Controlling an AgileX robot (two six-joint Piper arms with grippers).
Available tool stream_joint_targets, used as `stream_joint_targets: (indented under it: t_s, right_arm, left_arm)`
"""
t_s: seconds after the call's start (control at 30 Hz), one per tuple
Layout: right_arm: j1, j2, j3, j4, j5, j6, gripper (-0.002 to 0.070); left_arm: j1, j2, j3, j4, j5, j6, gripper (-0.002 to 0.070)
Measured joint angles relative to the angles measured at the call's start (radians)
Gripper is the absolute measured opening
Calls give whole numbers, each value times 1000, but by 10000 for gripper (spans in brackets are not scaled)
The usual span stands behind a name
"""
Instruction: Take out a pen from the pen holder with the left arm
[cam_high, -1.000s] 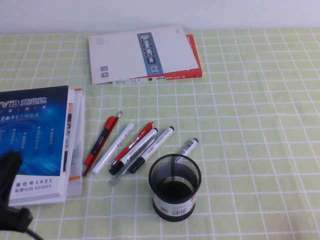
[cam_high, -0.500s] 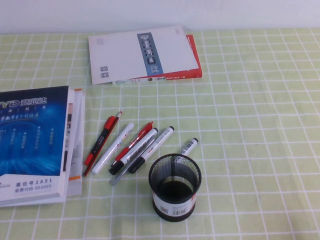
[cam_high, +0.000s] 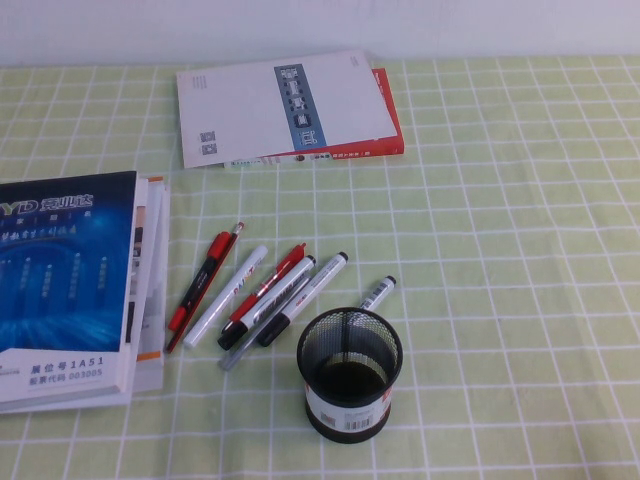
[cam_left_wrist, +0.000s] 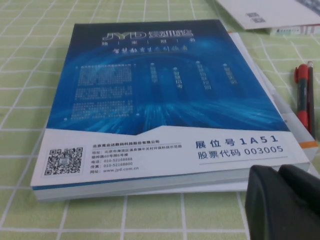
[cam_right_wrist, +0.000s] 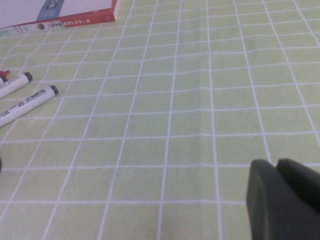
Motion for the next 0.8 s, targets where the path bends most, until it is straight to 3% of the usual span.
stream_joint_targets:
  t_s: [0.8]
  right_arm:
    - [0,0,0,0,0,0,-14]
  left_arm:
    - [0,0,0,4,12,4,-3]
